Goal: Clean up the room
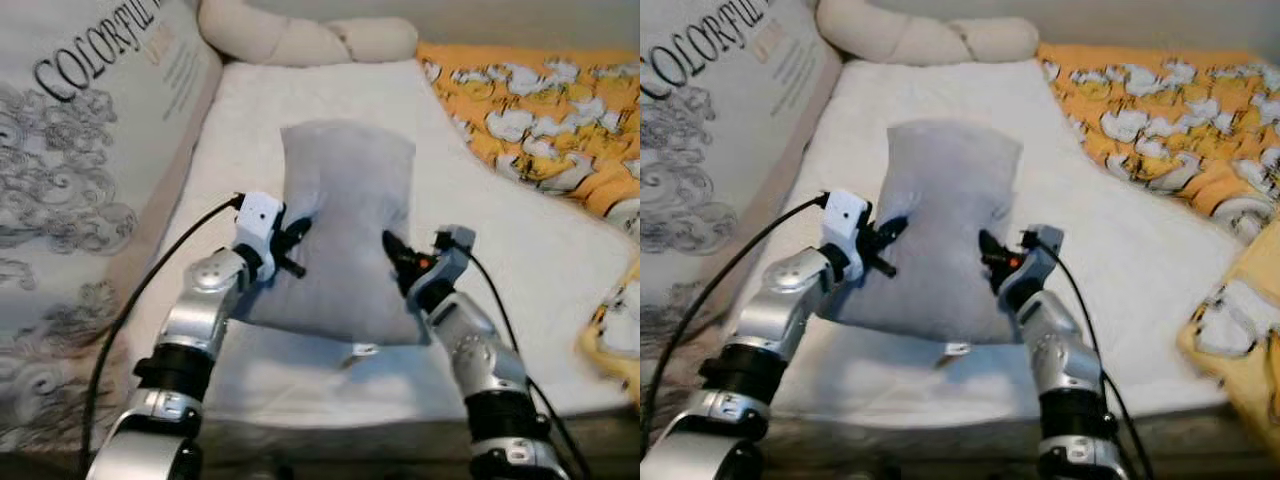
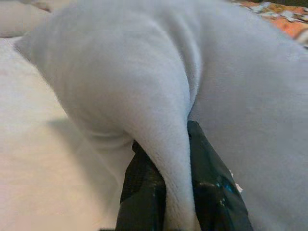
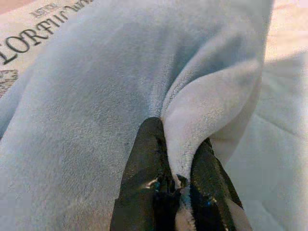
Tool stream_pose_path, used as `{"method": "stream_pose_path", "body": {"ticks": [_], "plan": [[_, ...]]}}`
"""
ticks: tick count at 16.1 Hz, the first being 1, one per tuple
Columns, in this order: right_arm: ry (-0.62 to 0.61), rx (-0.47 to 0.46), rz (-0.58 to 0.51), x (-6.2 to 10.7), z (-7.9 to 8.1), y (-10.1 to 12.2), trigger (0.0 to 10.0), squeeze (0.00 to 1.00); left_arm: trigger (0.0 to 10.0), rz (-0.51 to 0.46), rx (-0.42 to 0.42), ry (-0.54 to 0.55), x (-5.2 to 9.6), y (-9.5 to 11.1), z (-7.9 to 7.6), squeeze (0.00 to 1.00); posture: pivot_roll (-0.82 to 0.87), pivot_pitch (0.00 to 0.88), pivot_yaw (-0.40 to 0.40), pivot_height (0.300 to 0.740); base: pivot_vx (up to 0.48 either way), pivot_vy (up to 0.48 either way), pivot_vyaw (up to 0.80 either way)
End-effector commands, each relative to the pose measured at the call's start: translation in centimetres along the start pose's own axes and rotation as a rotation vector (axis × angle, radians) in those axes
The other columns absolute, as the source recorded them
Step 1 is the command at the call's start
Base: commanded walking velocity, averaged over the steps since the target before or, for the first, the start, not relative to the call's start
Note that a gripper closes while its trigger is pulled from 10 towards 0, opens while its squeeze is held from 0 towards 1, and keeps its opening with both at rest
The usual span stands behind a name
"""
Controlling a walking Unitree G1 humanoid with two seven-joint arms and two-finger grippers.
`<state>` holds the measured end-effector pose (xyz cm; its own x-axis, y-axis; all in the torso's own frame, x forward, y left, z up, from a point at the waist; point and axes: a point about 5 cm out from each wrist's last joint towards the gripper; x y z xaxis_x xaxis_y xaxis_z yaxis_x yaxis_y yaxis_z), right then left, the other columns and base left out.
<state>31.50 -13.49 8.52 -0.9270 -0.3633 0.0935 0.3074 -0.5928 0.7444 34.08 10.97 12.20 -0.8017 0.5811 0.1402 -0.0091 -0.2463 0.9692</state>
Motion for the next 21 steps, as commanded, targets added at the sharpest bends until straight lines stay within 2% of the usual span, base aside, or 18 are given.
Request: {"method": "stream_pose_path", "body": {"ticks": [1,7,11,14,17,21], "plan": [[0.017,0.017,-0.030,-0.3,0.4,0.8,10.0,0.00,10.0,-0.034,-0.039,-0.019,-0.7,1.1,-0.4,0.00,0.02,0.000,0.006,0.740,0.000,0.424,0.00],[-0.024,0.028,-0.011,-0.1,-0.5,0.7,10.0,0.00,10.0,-0.028,-0.052,-0.021,-0.9,1.0,-0.4,0.00,0.02,0.000,0.004,0.740,0.000,0.361,0.00],[-0.020,0.029,-0.002,-0.2,-0.5,0.6,10.0,0.00,10.0,-0.015,-0.081,-0.002,-0.8,1.0,-0.2,0.00,0.03,0.000,0.000,0.740,0.000,0.000,0.00],[-0.017,0.035,0.003,-0.3,-0.5,0.6,10.0,0.00,10.0,-0.043,-0.056,0.042,-0.9,1.3,0.4,0.00,0.03,0.000,0.004,0.740,0.000,0.000,0.00],[-0.013,0.040,0.010,-0.3,-0.5,0.5,10.0,0.00,10.0,-0.038,-0.071,0.060,-0.9,1.4,0.8,0.00,0.03,0.000,0.006,0.740,0.000,0.000,0.00],[-0.010,0.097,0.052,-0.5,-0.6,0.2,10.0,0.00,10.0,-0.034,-0.081,0.072,-1.0,1.3,0.8,0.00,0.03,0.000,0.002,0.740,0.000,0.000,0.30]]}}
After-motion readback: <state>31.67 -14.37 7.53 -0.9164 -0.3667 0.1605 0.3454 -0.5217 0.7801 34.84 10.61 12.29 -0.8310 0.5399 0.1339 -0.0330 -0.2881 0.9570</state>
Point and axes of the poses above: a point about 5 cm out from each wrist's last joint towards the gripper, its own x axis pointing back from the gripper into the wrist, its own y axis along the axis of the wrist's last joint, z = x × y, and after that the axes turned 9 degrees about -x, right-handed
